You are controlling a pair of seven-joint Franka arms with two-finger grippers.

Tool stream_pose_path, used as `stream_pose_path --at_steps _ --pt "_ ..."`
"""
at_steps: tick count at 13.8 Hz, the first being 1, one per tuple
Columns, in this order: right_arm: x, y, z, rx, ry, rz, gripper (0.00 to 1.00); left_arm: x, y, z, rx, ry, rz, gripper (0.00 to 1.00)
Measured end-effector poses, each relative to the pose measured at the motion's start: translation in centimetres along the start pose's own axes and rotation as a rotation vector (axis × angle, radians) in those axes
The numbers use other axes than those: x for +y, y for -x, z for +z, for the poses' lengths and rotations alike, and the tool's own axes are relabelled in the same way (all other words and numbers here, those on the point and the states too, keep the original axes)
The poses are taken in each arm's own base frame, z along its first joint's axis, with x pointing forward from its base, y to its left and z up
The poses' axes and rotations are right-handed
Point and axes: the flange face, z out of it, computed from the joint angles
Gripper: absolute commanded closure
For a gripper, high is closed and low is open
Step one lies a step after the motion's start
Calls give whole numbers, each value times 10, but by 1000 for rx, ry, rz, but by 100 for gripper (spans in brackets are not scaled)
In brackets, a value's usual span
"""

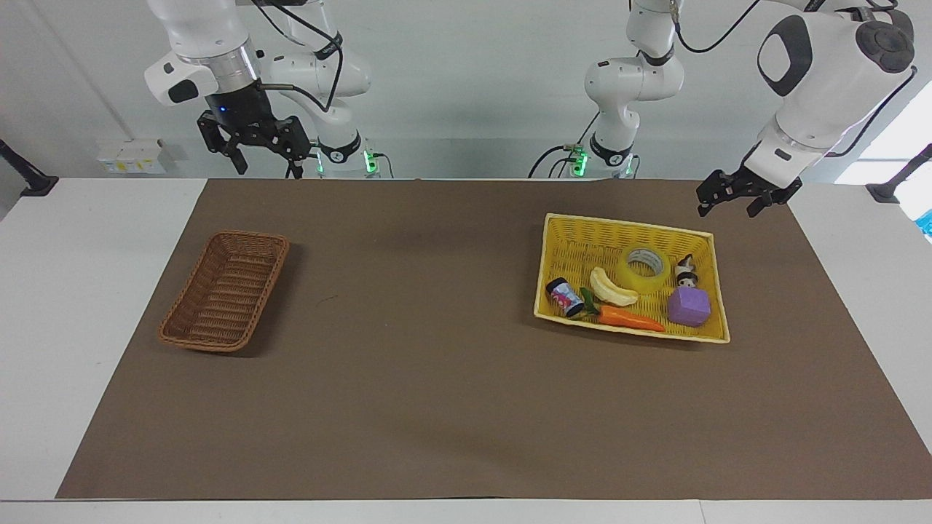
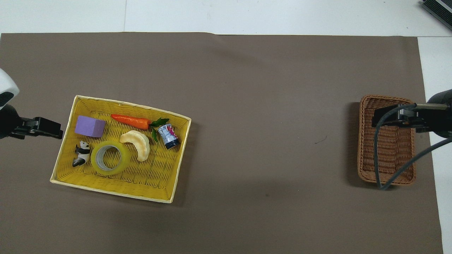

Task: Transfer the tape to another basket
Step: 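Reach the left gripper into the yellow tray down onto the tape roll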

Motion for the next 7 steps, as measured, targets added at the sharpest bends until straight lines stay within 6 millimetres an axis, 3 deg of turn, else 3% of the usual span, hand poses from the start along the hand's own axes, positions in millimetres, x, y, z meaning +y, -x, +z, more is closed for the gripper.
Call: stream_pose_path --at_steps 7 --pt "5 1 0 -1 0 8 0 3 16 12 81 -8 3 0"
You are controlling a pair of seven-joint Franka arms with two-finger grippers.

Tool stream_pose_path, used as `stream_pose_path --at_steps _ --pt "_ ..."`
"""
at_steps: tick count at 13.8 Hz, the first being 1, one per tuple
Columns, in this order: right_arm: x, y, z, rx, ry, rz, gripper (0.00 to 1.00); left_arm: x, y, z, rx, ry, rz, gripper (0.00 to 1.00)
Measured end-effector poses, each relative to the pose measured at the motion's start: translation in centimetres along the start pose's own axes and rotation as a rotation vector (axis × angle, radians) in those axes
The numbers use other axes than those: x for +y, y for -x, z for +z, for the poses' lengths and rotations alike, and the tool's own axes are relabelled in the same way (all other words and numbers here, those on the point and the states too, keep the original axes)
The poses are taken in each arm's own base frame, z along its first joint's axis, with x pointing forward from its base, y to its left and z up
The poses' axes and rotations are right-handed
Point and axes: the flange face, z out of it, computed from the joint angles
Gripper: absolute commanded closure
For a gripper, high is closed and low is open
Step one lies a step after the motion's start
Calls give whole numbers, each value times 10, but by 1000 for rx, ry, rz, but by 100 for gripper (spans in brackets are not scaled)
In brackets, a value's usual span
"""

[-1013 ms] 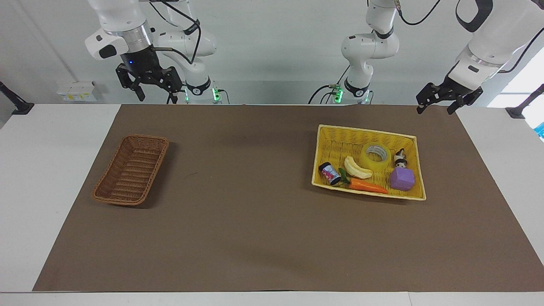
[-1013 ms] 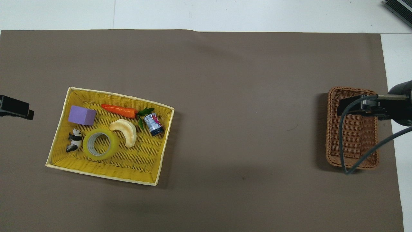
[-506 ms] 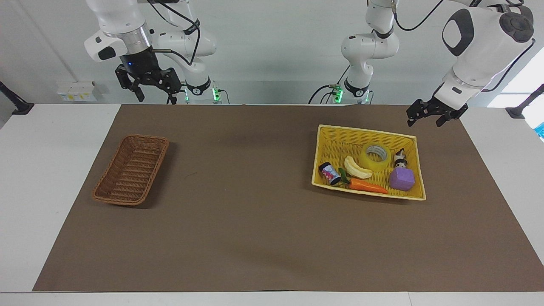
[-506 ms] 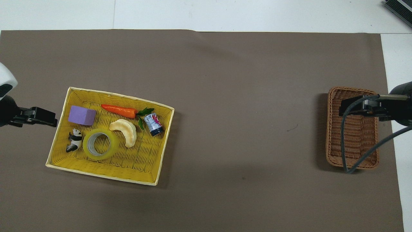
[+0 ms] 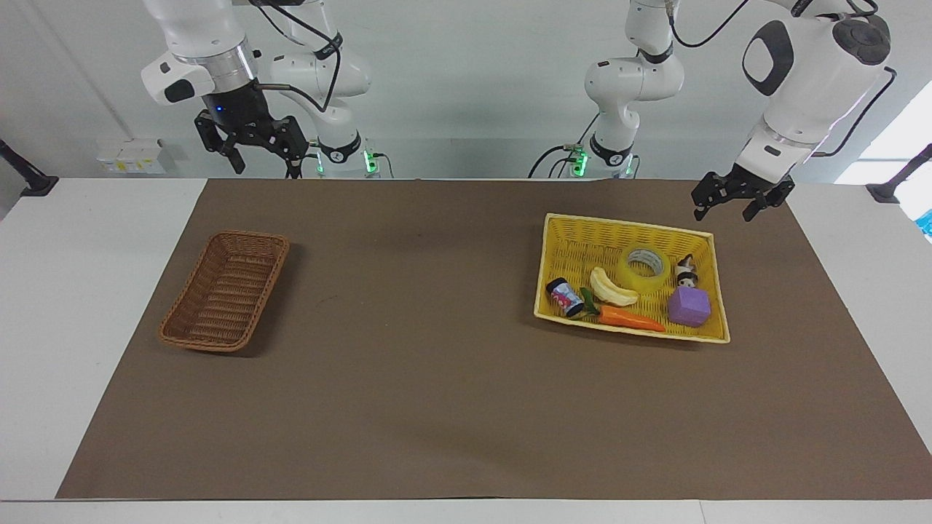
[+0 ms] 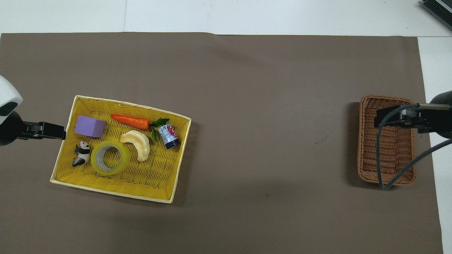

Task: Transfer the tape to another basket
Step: 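Reach the left gripper into the yellow tray down onto the tape roll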

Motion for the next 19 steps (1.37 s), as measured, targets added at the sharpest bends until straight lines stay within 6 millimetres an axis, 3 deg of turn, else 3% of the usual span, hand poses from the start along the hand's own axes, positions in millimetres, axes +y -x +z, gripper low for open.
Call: stream_pose_path --at_steps 3,6,10,17,18,19 --pt "0 0 0 -1 0 0 0 0 3 4 -2 0 0 0" --pt "0 1 0 -1 0 0 0 -1 4 30 -3 -1 -1 0" --pt "0 1 0 -1 0 0 0 -1 13 97 -1 -2 -4 0" --pt "0 1 0 -1 0 0 0 3 54 214 -26 -6 -31 0" --pt "0 1 0 -1 0 0 0 5 55 225 -37 -5 -34 22" --pt "0 1 1 -1 0 0 0 6 55 233 -46 -5 -42 61"
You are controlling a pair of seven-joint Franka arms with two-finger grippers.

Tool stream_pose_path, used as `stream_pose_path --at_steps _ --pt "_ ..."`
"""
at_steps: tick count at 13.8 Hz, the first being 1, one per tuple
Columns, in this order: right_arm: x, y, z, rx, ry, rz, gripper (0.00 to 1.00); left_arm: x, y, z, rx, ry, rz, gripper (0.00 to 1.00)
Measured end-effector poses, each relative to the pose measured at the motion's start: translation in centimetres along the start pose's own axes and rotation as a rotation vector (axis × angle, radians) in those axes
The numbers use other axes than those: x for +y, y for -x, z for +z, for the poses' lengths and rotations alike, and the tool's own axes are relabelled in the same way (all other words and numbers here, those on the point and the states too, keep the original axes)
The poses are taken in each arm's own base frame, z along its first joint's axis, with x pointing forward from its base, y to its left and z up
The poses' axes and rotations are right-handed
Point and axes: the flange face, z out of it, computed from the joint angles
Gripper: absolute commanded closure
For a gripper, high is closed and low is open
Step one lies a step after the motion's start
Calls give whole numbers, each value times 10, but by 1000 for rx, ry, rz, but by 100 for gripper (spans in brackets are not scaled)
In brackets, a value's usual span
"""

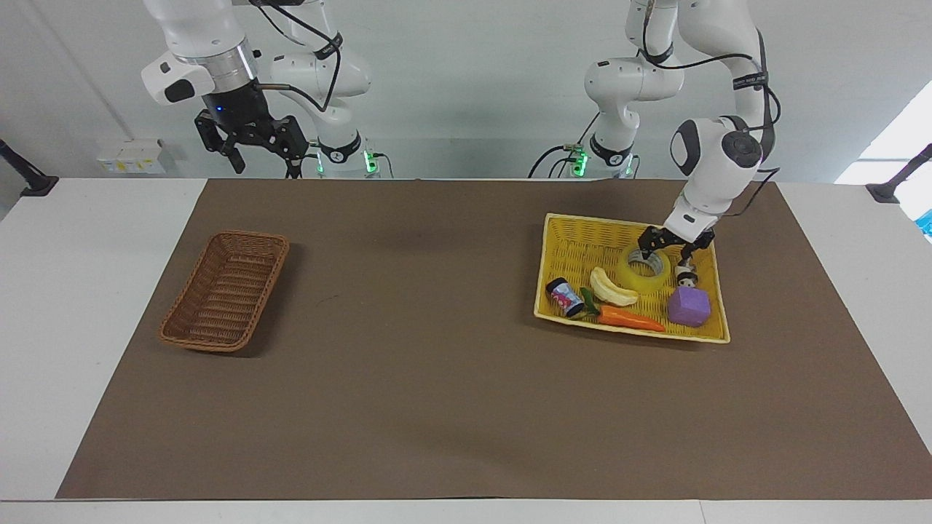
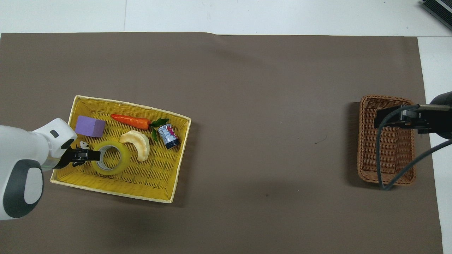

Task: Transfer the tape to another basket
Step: 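Reach the left gripper into the yellow tray down onto the tape roll, then grasp the tape roll rim with the left gripper and lift it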

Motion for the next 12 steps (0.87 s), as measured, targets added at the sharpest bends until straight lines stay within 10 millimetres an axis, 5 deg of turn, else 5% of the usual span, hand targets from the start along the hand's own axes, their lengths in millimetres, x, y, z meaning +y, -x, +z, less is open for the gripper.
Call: stream_pose_path --at_steps 1,2,8,12 --pt "0 0 0 0 0 0 0 1 -1 6 -10 0 -9 94" --pt "0 0 0 0 0 0 0 3 -2 11 -15 0 -12 100" --pt "0 0 0 0 0 0 0 5 -7 2 -79 1 -14 100" --pt "0 0 0 0 0 0 0 8 -26 -46 -120 11 -15 100"
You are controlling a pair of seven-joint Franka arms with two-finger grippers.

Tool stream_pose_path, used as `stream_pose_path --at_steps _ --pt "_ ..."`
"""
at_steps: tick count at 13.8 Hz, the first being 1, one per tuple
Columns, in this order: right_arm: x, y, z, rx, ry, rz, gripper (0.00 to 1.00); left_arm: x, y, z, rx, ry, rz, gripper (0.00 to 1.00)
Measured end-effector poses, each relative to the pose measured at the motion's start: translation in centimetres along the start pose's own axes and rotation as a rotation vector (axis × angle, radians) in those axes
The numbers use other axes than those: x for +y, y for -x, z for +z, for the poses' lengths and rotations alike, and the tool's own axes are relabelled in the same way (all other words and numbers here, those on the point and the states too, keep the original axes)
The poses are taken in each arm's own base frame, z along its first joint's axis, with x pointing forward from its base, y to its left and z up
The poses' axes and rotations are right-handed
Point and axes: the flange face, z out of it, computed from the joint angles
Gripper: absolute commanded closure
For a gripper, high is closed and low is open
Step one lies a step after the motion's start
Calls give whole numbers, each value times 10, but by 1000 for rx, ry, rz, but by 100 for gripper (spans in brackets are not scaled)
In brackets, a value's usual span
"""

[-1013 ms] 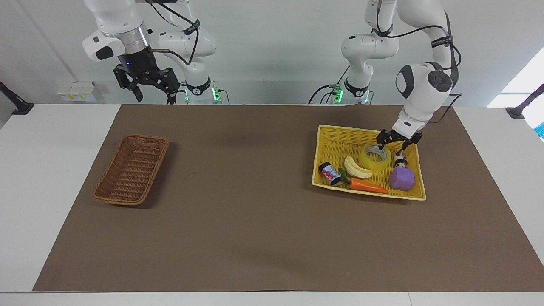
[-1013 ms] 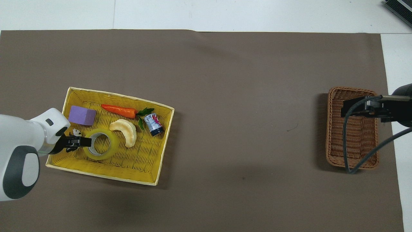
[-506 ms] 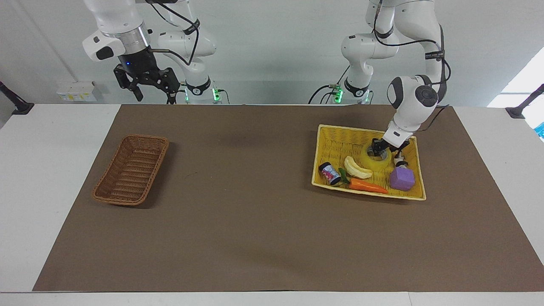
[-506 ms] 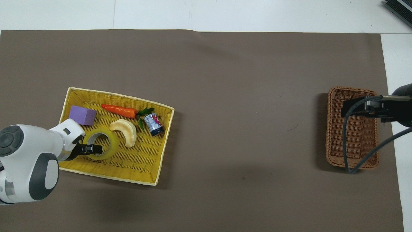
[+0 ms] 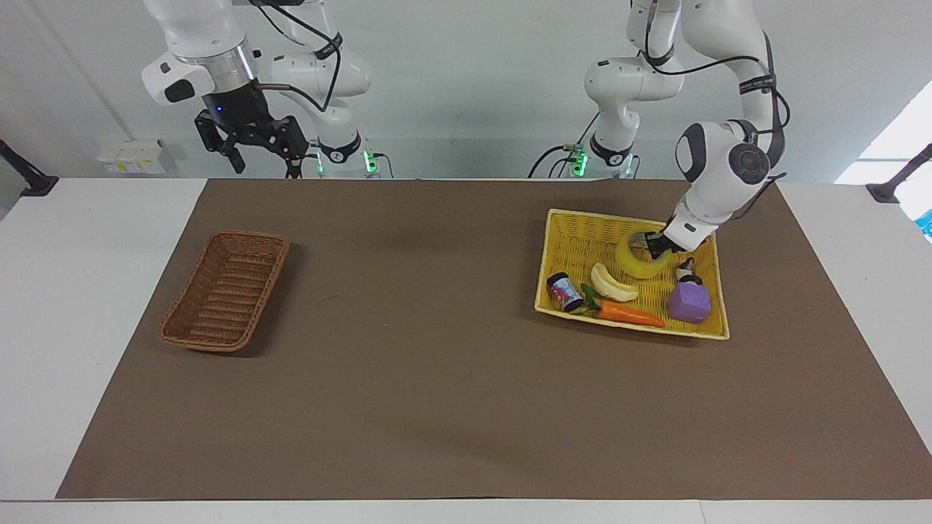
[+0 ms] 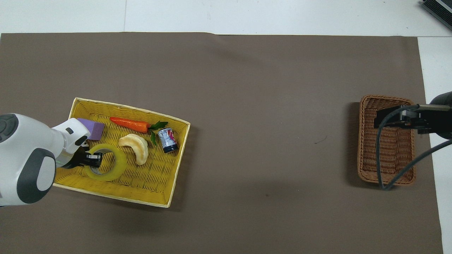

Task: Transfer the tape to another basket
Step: 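Grasp the tape roll rim with the left gripper and lift it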

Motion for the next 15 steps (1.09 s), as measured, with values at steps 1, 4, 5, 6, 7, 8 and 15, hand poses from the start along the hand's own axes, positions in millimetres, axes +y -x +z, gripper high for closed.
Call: stream_pose_path --at_steps 1,4,5,6,7,8,15 --pt "0 0 0 0 0 0 0 2 -4 -16 0 7 -1 100" --pt "0 0 0 0 0 0 0 5 -11 -60 7 32 -6 100" --pt "0 0 0 0 0 0 0 5 -13 -75 11 44 -11 100" --pt "0 0 0 0 0 -1 0 5 -14 -85 15 53 -13 100" --pt "-1 0 0 0 0 -2 0 4 -15 -91 16 57 -15 100" --pt "-1 0 0 0 0 -2 0 3 -15 -92 17 60 -18 100" --pt "-2 1 0 0 0 -4 0 37 -16 -88 -2 217 -40 100"
